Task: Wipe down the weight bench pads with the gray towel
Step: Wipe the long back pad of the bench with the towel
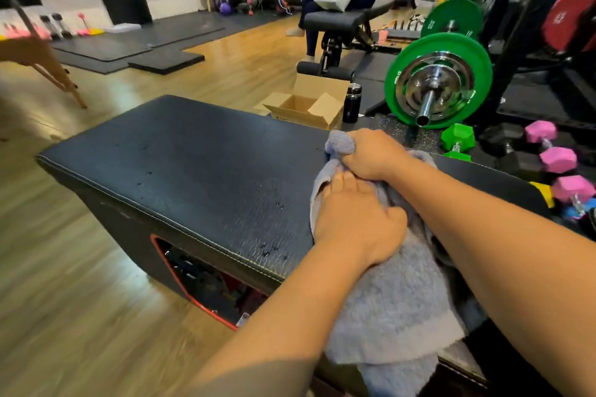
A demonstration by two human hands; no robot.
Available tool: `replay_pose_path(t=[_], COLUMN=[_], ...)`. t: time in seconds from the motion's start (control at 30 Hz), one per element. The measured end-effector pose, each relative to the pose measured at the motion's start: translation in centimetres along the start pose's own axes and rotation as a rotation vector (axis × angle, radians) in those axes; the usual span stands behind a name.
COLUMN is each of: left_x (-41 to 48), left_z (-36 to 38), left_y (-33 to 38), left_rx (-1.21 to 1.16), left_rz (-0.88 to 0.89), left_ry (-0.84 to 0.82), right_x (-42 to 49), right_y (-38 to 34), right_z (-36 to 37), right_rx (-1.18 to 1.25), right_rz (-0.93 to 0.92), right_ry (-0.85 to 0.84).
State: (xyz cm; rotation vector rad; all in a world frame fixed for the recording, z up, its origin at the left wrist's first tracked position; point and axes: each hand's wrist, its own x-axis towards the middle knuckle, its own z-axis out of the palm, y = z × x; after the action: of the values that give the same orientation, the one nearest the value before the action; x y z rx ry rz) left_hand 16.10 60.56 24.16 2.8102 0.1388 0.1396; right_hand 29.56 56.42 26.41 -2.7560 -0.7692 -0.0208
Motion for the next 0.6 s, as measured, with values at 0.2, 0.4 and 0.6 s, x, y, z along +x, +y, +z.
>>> replay_pose_path(t=[0.2,0.4,0.6], left_x=[-12.7,-13.1,-8.1], left_z=[-0.2,0.2,-1.1], left_y=[0.7,0.6,-0.4], left_rx=[0.012,0.017,-0.067], left_rz=[0.01,-0.042,0.006], left_ry=[0.146,0.086,0.037], right_x=[-11.3,-11.9,-7.5], right_y=[-4.9,-4.1,-0.9], right_z=[0.6,0.6,0.3], right_rx=[0.06,0.059,0.024], right_rz=[-0.251,-0.256,-0.066], right_ry=[-0.137,-0.04,0.099])
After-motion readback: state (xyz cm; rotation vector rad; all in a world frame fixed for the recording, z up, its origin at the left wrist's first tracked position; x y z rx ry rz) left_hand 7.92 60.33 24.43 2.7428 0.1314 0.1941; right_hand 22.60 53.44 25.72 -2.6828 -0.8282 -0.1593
